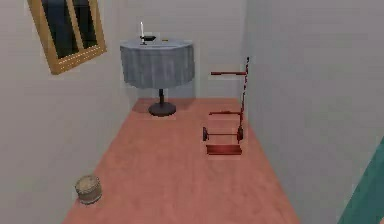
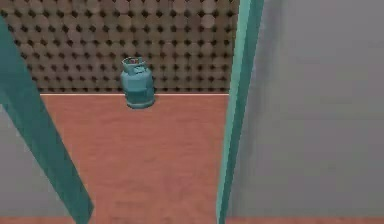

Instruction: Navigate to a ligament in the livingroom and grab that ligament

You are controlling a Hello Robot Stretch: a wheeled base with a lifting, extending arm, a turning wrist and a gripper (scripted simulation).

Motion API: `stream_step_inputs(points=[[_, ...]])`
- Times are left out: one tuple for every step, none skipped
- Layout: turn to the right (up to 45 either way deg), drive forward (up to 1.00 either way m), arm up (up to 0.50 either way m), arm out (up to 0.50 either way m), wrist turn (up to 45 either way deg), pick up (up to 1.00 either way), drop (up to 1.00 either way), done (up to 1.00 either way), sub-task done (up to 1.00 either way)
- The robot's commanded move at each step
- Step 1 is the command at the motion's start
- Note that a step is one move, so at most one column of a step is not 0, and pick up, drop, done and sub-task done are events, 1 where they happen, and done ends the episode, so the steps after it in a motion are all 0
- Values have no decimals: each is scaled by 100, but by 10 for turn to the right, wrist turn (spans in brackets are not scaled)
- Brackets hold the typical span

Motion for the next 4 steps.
stream_step_inputs(points=[[-450,0,0,0,0,0,0,0,0],[-450,0,0,0,0,0,0,0,0],[-450,0,0,0,0,0,0,0,0],[-390,0,0,0,0,0,0,0,0]])
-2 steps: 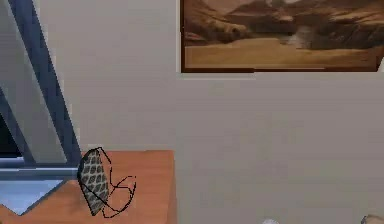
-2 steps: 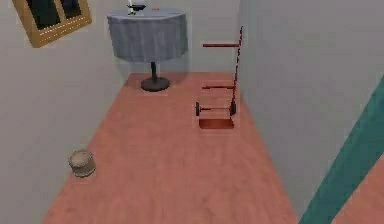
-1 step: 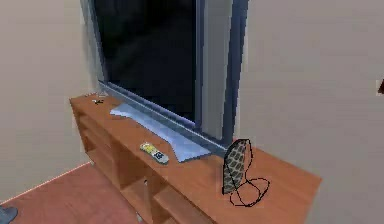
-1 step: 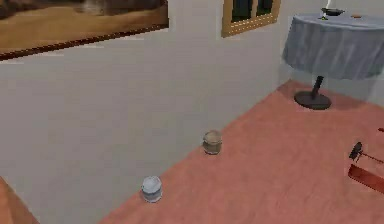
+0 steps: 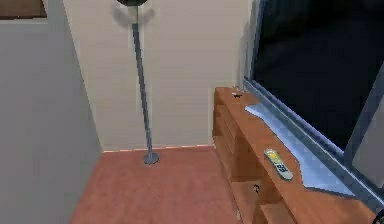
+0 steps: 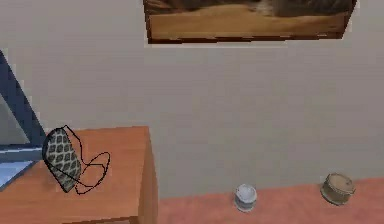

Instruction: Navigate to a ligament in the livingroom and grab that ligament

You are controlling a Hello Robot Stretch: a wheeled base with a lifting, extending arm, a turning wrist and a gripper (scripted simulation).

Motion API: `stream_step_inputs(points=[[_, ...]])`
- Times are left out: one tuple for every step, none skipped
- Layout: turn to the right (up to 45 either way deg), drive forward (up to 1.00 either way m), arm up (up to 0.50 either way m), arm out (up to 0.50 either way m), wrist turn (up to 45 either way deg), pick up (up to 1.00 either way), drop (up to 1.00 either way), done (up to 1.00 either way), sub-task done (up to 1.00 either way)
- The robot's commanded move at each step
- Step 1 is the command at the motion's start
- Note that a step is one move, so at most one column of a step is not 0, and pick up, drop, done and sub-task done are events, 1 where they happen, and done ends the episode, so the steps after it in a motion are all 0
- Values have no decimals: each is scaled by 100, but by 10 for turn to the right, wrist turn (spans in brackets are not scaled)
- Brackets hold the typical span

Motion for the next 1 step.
stream_step_inputs(points=[[0,100,0,0,0,0,0,0,0]])
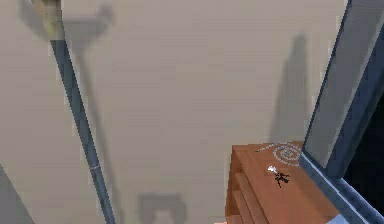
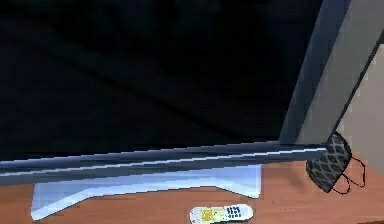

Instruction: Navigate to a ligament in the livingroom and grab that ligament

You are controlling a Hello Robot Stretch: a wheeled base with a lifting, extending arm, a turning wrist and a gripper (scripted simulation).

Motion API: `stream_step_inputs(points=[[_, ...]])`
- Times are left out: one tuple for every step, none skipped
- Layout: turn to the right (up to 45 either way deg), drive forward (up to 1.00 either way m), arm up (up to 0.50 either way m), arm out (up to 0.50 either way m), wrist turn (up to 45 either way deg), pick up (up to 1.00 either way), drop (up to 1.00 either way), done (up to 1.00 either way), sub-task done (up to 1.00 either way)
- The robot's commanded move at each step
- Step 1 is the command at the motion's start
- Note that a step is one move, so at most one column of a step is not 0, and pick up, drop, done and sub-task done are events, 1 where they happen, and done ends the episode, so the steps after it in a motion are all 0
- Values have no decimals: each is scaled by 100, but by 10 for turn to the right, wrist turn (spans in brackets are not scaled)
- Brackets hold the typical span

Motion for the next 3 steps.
stream_step_inputs(points=[[-120,0,0,0,0,0,0,0,0],[0,5,0,0,0,0,0,0,0],[-450,0,0,0,0,0,0,0,0]])
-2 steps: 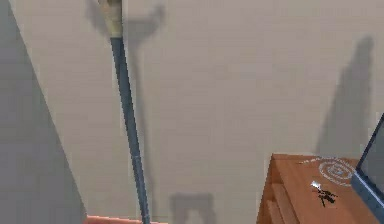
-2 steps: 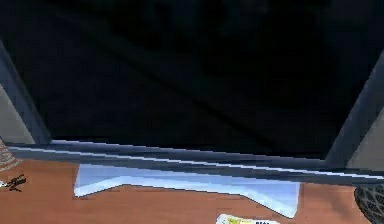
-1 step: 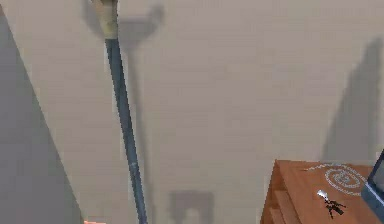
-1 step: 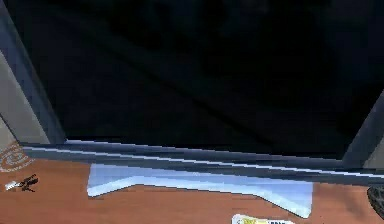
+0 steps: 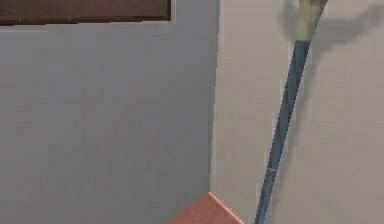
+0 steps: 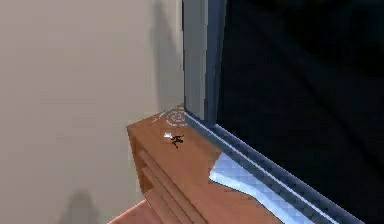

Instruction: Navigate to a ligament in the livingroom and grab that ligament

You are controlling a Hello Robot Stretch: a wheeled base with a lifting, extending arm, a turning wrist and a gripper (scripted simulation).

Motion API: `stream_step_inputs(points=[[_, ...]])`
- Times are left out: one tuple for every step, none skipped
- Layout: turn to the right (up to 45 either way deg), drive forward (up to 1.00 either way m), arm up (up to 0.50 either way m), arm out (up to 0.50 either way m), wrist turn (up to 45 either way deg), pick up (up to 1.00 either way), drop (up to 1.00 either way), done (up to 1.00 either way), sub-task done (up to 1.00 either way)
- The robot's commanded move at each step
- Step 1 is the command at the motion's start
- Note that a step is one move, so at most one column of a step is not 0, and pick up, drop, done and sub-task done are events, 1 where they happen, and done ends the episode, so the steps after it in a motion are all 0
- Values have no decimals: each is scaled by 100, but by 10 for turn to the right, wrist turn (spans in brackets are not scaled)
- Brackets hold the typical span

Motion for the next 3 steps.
stream_step_inputs(points=[[450,0,0,0,0,0,0,0,0],[120,0,0,0,0,0,0,0,0],[0,60,0,0,0,0,0,0,0]])
